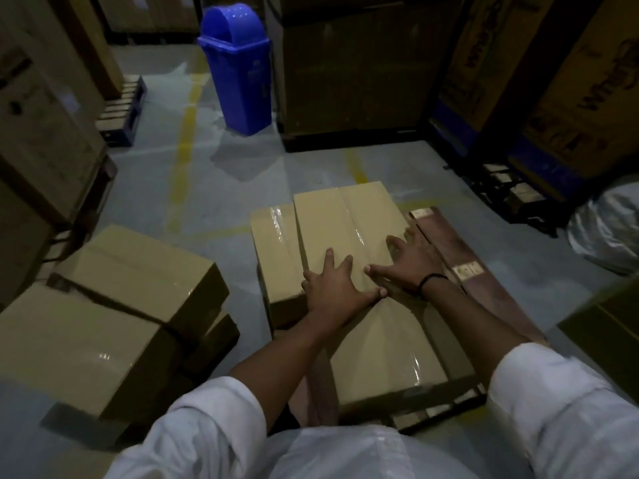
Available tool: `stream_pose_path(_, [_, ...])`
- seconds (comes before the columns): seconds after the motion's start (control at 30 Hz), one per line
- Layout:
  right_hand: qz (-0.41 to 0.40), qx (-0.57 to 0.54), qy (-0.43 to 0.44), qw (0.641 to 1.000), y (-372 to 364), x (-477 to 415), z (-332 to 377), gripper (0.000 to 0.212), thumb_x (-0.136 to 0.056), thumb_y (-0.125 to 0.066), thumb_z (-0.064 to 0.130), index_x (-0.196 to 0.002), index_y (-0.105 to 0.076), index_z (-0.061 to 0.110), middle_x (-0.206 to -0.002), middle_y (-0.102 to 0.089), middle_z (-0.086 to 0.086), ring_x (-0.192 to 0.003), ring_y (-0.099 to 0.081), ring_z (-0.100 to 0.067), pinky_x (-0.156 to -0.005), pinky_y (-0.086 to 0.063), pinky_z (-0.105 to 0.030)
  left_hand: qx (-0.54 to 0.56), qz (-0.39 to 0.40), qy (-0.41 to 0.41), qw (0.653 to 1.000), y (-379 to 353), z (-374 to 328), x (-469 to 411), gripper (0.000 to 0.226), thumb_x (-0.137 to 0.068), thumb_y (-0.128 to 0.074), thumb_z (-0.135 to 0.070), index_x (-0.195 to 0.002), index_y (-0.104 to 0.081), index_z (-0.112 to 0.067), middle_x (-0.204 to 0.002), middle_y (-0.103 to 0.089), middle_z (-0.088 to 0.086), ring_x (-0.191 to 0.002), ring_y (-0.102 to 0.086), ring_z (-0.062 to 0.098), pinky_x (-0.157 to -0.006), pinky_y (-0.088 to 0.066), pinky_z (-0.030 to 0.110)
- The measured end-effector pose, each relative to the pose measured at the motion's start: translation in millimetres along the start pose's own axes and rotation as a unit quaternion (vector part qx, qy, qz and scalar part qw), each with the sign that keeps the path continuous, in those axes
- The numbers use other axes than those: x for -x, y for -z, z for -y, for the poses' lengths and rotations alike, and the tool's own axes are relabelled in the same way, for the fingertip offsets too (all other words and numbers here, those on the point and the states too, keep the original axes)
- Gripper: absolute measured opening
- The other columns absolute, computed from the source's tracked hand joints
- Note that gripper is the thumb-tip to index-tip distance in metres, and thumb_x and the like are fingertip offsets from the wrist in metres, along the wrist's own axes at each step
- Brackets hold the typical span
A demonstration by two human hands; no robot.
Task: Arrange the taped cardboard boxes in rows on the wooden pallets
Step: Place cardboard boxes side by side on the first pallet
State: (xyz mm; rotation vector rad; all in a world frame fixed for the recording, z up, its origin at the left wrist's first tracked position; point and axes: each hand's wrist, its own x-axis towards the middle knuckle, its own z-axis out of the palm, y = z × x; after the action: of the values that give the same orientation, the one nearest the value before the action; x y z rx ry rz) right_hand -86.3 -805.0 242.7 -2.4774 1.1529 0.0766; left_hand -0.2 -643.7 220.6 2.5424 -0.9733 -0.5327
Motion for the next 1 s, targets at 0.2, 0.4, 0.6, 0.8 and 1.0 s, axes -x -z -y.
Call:
stream_pose_path(0.2, [0.006, 0.014, -0.045, 0.999, 11, -109, 66, 0.108, -0.062, -0.068, 0.087, -0.153, -0.037, 0.039, -0.166, -0.014, 0.001, -0.148, -0.025, -0.038, -0.117, -0.029, -0.053, 0.028, 0.027, -0.023, 0.999, 50, 35, -125, 0.111, -0.064, -0.062, -0.09, -0.157, -0.034, -0.036, -0.171, -0.006, 0.001, -0.145, -0.02, 0.056, -0.116, -0.026, 0.066])
stream_pose_path(0.4, [-0.011, 0.027, -0.072, 0.997, 13, -187, 103, 0.11, -0.062, -0.066, 0.088, -0.154, -0.037, 0.036, -0.165, -0.016, -0.001, -0.149, -0.026, -0.031, -0.117, -0.028, -0.05, 0.027, 0.057, -0.053, 0.997, 85, 56, -213, 0.109, -0.066, -0.065, -0.087, -0.157, -0.033, -0.038, -0.172, -0.003, -0.001, -0.146, -0.018, 0.056, -0.117, -0.025, 0.065])
stream_pose_path(0.6, [-0.021, 0.026, -0.079, 0.996, 15, -225, 114, 0.105, -0.066, -0.07, 0.083, -0.153, -0.038, 0.033, -0.164, -0.016, 0.0, -0.148, -0.025, -0.029, -0.117, -0.029, -0.047, 0.028, 0.072, -0.067, 0.995, 86, 62, -257, 0.108, -0.069, -0.064, -0.087, -0.159, -0.027, -0.039, -0.172, 0.002, -0.004, -0.146, -0.018, 0.054, -0.116, -0.027, 0.063])
stream_pose_path(0.8, [0.004, 0.02, -0.073, 0.997, 9, -268, 86, 0.104, -0.067, -0.068, 0.082, -0.152, -0.039, 0.031, -0.163, -0.019, 0.0, -0.147, -0.027, -0.031, -0.117, -0.033, -0.05, 0.034, 0.086, -0.054, 0.994, 64, 47, -296, 0.108, -0.069, -0.065, -0.086, -0.158, -0.029, -0.038, -0.172, 0.001, -0.002, -0.147, -0.016, 0.056, -0.119, -0.022, 0.064])
stream_pose_path(1.0, [0.025, 0.025, -0.035, 0.999, 2, -331, 38, 0.1, -0.069, -0.068, 0.081, -0.151, -0.042, 0.032, -0.159, -0.023, 0.0, -0.142, -0.033, -0.035, -0.114, -0.034, -0.051, 0.042, 0.074, -0.013, 0.996, 24, 15, -343, 0.111, -0.068, -0.067, -0.085, -0.16, -0.028, -0.035, -0.172, 0.002, 0.001, -0.151, -0.008, 0.052, -0.118, -0.019, 0.066])
